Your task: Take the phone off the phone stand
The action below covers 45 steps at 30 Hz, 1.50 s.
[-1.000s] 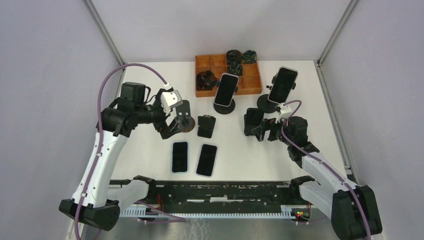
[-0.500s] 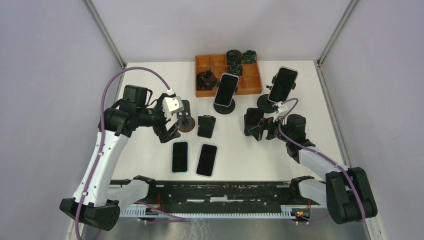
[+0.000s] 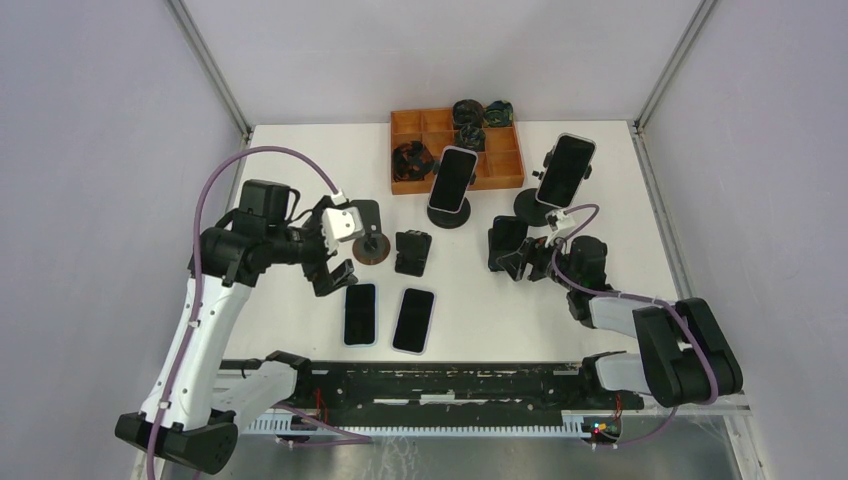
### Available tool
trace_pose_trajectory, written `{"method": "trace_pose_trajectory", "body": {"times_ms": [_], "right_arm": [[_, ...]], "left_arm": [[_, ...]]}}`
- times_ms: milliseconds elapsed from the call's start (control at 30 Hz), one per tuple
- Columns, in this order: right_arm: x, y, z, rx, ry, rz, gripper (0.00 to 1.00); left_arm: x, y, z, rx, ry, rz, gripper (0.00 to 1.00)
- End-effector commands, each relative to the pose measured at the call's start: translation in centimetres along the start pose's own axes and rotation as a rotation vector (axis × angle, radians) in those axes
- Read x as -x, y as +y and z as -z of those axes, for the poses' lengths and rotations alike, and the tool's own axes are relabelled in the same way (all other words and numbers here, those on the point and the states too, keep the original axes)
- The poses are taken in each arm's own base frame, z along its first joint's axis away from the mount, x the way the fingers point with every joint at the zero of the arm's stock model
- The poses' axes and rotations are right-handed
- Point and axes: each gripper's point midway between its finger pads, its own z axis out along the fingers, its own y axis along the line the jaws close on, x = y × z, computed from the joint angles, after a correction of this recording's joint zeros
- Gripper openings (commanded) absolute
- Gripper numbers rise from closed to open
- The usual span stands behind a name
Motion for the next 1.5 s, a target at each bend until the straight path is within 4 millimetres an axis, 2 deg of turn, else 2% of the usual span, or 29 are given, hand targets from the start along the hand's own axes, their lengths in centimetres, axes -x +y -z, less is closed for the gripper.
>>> {"method": "trace_pose_trajectory", "body": {"times_ms": [0, 167, 367, 533, 700, 867, 1033, 1167, 1300, 1367, 1467], "right_arm": [[2.4, 0.7, -0.6, 0.04, -0.089, 0.016, 0.75], [2.9, 0.8, -0.7, 0.042, -0.116, 0.011, 0.68], [2.3, 0.2, -0.9, 0.017, -0.109, -0.002, 0.66], [2.8, 1.0, -1.3, 0.07, -0.126, 0.005, 0.65], [3.0, 1.7, -1.7, 0.12, -0.135, -0.015, 0.51], [1.9, 2.8, -1.6, 0.145, -0.123, -0.01, 0.39], [1.1, 3.1, -1.7, 0.146, -0.106, -0.004, 0.38], [0.8, 2.6, -2.6, 0.138, -0.08, -0.013, 0.46], [1.1, 2.4, -3.2, 0.138, -0.091, -0.026, 0.46], [1.3, 2.4, -3.4, 0.139, -0.098, -0.029, 0.44], [2.0, 2.8, -3.2, 0.155, -0.121, -0.03, 0.35]], "left_arm": [[0.1, 0.3, 0.0, 0.003, 0.007, -0.011, 1.0], [0.0, 0.2, -0.3, -0.008, 0.01, 0.008, 1.0], [0.3, 0.5, -0.2, -0.006, 0.008, 0.024, 1.0], [0.3, 0.5, -0.4, -0.01, 0.002, 0.028, 1.0], [0.0, 1.0, -0.5, 0.019, 0.013, 0.043, 1.0], [-0.1, 0.7, -0.5, 0.016, 0.01, 0.034, 1.0], [-0.5, 0.8, -0.8, 0.016, 0.019, 0.035, 1.0], [-0.7, 0.5, -0.9, 0.012, 0.015, 0.024, 1.0], [-0.6, 0.5, -0.8, 0.012, 0.007, 0.017, 1.0], [-0.6, 0.5, -0.9, 0.012, 0.009, 0.022, 1.0], [-0.8, 0.4, -0.9, 0.007, 0.014, 0.022, 1.0]]}}
